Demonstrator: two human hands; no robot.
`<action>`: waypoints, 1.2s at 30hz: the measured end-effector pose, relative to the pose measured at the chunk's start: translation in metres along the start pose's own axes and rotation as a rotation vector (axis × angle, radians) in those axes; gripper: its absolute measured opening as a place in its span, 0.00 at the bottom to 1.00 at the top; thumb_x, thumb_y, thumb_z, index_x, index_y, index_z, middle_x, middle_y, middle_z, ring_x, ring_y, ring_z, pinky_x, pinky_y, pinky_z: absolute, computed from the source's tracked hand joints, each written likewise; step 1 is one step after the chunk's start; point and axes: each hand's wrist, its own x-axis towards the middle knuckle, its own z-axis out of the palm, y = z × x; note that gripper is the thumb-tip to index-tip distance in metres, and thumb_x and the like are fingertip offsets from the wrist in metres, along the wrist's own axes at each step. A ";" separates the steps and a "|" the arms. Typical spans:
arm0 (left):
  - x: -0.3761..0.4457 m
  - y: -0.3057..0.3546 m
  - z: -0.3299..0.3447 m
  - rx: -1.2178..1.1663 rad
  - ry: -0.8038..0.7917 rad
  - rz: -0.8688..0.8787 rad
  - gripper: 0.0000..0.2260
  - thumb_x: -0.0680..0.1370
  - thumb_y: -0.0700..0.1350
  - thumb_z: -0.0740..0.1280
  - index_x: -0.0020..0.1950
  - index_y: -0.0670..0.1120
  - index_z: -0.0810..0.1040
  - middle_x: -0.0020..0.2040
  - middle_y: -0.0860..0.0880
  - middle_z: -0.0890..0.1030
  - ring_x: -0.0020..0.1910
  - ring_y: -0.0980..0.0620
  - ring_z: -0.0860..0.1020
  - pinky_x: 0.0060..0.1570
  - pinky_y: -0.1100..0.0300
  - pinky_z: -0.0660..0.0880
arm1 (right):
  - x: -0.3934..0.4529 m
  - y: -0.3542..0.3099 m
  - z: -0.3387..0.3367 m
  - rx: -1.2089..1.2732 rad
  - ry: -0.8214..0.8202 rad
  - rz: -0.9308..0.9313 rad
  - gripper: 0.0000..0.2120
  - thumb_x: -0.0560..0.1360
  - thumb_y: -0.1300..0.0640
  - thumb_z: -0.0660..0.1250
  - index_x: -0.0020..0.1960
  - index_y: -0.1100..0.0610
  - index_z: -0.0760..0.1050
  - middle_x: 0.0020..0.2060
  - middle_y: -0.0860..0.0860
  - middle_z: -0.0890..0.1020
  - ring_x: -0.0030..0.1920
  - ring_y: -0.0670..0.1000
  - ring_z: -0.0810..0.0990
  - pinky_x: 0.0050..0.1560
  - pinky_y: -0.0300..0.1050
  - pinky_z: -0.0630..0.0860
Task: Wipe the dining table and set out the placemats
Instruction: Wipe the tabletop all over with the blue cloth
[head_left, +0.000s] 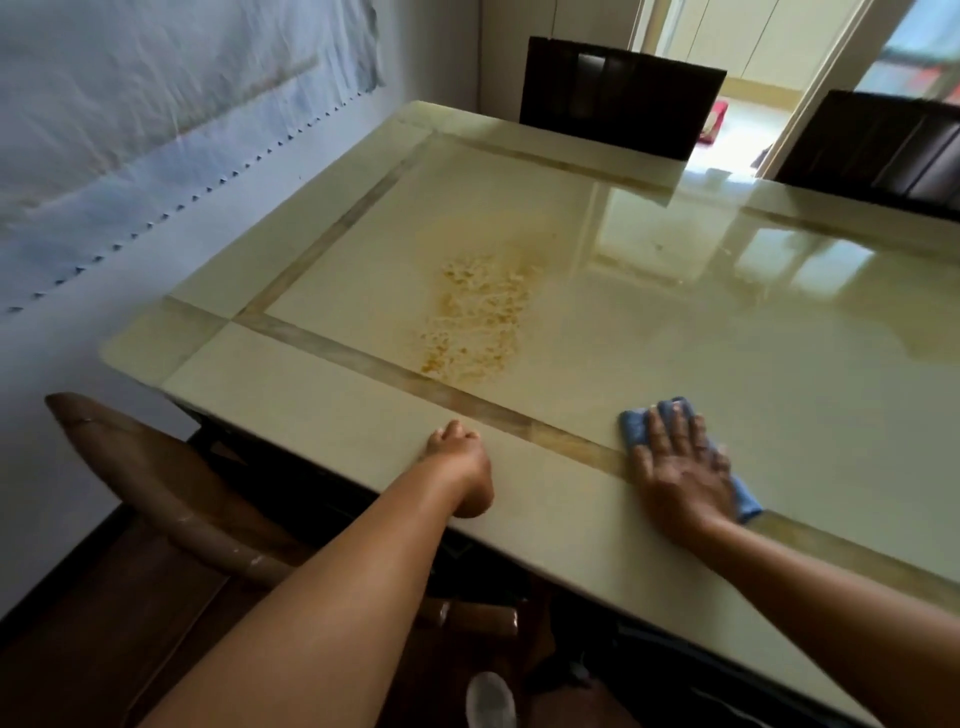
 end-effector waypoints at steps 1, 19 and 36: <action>0.001 0.001 -0.003 -0.010 0.043 -0.018 0.24 0.76 0.36 0.54 0.73 0.39 0.59 0.75 0.43 0.52 0.73 0.41 0.55 0.70 0.49 0.60 | -0.002 -0.016 0.007 -0.014 -0.007 -0.109 0.27 0.81 0.43 0.43 0.76 0.46 0.37 0.72 0.43 0.31 0.72 0.46 0.29 0.73 0.49 0.35; 0.099 -0.079 -0.068 -0.110 0.358 -0.190 0.44 0.67 0.62 0.70 0.74 0.48 0.50 0.71 0.45 0.56 0.70 0.43 0.57 0.69 0.52 0.59 | 0.272 -0.134 -0.046 0.016 0.050 -0.260 0.26 0.80 0.43 0.45 0.77 0.46 0.48 0.77 0.46 0.44 0.76 0.49 0.40 0.74 0.52 0.38; 0.094 -0.108 -0.072 -0.135 0.253 -0.061 0.51 0.66 0.60 0.73 0.76 0.43 0.43 0.77 0.46 0.48 0.75 0.45 0.50 0.72 0.54 0.52 | 0.161 -0.212 -0.002 -0.066 -0.061 -0.641 0.28 0.80 0.42 0.45 0.77 0.46 0.41 0.76 0.46 0.39 0.75 0.47 0.36 0.72 0.50 0.35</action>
